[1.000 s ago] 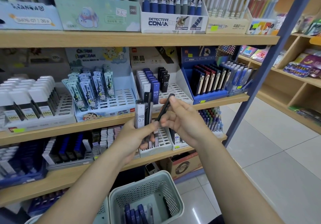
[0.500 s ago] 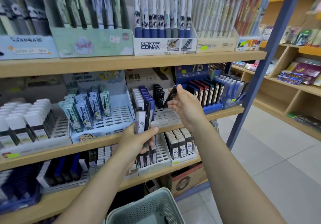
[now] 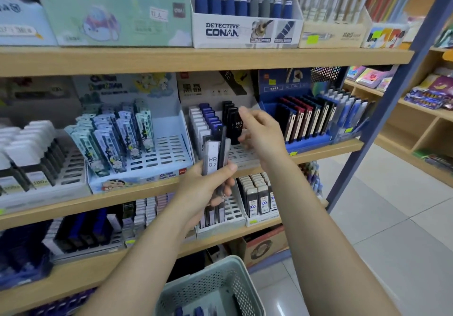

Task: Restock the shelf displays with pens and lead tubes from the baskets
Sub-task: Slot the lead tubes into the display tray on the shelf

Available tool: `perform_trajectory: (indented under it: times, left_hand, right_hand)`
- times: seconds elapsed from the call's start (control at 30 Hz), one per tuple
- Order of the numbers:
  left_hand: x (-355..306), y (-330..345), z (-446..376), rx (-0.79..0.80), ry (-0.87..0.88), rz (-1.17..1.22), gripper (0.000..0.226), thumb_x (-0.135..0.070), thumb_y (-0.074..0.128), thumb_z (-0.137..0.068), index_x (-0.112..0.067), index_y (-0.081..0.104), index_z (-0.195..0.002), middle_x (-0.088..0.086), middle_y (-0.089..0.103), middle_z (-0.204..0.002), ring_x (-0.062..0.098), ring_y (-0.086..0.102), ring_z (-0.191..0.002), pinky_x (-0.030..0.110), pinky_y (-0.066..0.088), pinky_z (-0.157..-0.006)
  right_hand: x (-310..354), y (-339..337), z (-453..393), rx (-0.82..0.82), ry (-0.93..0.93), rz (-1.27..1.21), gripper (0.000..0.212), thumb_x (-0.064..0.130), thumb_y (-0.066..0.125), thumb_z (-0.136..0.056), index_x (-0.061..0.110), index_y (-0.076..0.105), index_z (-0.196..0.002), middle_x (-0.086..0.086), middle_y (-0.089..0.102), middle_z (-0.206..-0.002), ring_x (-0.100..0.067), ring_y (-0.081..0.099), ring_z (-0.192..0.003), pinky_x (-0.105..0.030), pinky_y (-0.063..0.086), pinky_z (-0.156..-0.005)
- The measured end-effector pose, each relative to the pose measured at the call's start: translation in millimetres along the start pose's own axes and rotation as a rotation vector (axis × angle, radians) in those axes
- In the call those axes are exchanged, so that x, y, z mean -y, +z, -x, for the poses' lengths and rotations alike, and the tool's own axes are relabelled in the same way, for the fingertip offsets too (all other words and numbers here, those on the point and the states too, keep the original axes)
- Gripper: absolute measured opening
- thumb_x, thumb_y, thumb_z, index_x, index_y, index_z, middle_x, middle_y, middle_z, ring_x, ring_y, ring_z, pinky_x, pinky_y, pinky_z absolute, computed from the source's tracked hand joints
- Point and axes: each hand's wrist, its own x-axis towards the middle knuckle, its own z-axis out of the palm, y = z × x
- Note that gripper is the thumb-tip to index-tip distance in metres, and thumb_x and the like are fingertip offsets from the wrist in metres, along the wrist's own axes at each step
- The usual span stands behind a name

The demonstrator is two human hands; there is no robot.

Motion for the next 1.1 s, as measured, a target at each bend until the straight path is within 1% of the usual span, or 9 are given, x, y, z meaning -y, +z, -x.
perform_trajectory:
  times: [0.23,0.33,0.4,0.53,0.63,0.73,0.83,0.97,1.1]
  left_hand:
    - [-0.2,-1.8,1.0,0.033,0.011,-0.001,0.018,-0.018,0.071,-0.091,-0.009,0.063,-0.104,0.005,0.065,-0.071,0.014,0.055,-0.057,0.021,0.030,-0.043]
    - [-1.4,-2.2,1.9,0.050,0.012,-0.005,0.018,-0.018,0.071,-0.091,-0.010,0.063,-0.104,0.004,0.063,-0.070,0.014,0.055,-0.056,0.021,0.030,-0.043]
    - [-2.4,-2.3,2.9,0.057,0.015,-0.009,0.017,-0.018,0.071,-0.091,-0.010,0.063,-0.104,0.004,0.062,-0.068,0.014,0.055,-0.056,0.021,0.030,-0.043]
    - [-2.3,-0.1,5.4,0.057,0.022,-0.040,0.017,-0.016,0.072,-0.090,-0.009,0.063,-0.103,0.003,0.061,-0.066,0.015,0.055,-0.055,0.021,0.030,-0.043]
    - [-1.7,3.5,8.0,0.043,0.019,-0.106,0.016,-0.017,0.074,-0.089,-0.010,0.062,-0.098,0.002,0.063,-0.064,0.015,0.054,-0.054,0.020,0.032,-0.042]
    - [-2.0,4.9,12.4,0.059,-0.001,-0.150,0.015,-0.018,0.073,-0.089,-0.010,0.064,-0.097,0.002,0.063,-0.065,0.015,0.054,-0.055,0.019,0.032,-0.043]
    - [-2.5,3.2,18.9,0.088,-0.023,-0.168,0.012,-0.017,0.073,-0.090,-0.011,0.064,-0.095,0.003,0.062,-0.066,0.014,0.053,-0.054,0.020,0.031,-0.044]
    - [-1.1,-3.3,21.4,0.083,-0.068,-0.175,0.015,-0.016,0.073,-0.090,-0.010,0.062,-0.099,0.003,0.060,-0.066,0.012,0.052,-0.052,0.019,0.032,-0.044]
    - [1.2,-6.3,20.7,0.028,-0.078,-0.095,0.023,-0.016,0.075,-0.088,-0.008,0.059,-0.103,0.001,0.054,-0.061,0.012,0.047,-0.050,0.020,0.029,-0.042]
  right_hand:
    - [-0.2,3.6,-2.0,-0.098,-0.006,-0.058,0.012,0.029,0.072,-0.091,0.020,0.066,-0.089,0.003,0.060,-0.074,-0.009,0.055,-0.055,-0.022,0.042,-0.047]
    - [-2.7,3.3,-4.8,-0.166,-0.009,-0.032,0.023,0.029,0.076,-0.088,0.018,0.056,-0.092,0.003,0.056,-0.079,-0.012,0.054,-0.064,-0.024,0.047,-0.058]
    - [0.9,-1.3,-2.4,-0.191,-0.017,0.020,0.027,0.033,0.075,-0.088,0.020,0.052,-0.081,0.005,0.052,-0.072,-0.014,0.050,-0.066,-0.032,0.047,-0.067]
    - [24.4,-18.4,19.5,0.044,-0.032,0.050,0.039,0.043,0.064,-0.095,0.016,0.055,-0.068,0.006,0.045,-0.054,-0.012,0.040,-0.050,-0.026,0.036,-0.052]
    - [36.6,-28.2,39.4,0.316,-0.032,0.182,0.026,0.045,0.068,-0.091,0.021,0.072,-0.081,0.009,0.058,-0.061,-0.011,0.048,-0.053,-0.021,0.038,-0.051]
    - [28.5,-31.9,46.8,0.508,0.042,0.110,0.011,0.024,0.073,-0.090,0.018,0.076,-0.099,0.004,0.063,-0.071,-0.010,0.051,-0.059,-0.018,0.043,-0.053]
    - [18.7,-35.9,47.8,0.535,0.060,-0.020,0.012,0.014,0.068,-0.093,0.011,0.074,-0.103,-0.001,0.065,-0.076,-0.010,0.055,-0.061,-0.018,0.045,-0.055]
    - [14.5,-44.5,41.4,0.449,0.051,-0.221,0.028,0.024,0.066,-0.086,0.009,0.070,-0.110,-0.004,0.068,-0.090,-0.012,0.056,-0.066,-0.021,0.050,-0.064]
    - [12.3,-56.3,34.5,0.399,0.043,-0.337,0.024,0.021,0.059,-0.095,0.007,0.068,-0.112,-0.005,0.070,-0.098,-0.010,0.055,-0.066,-0.020,0.048,-0.063]
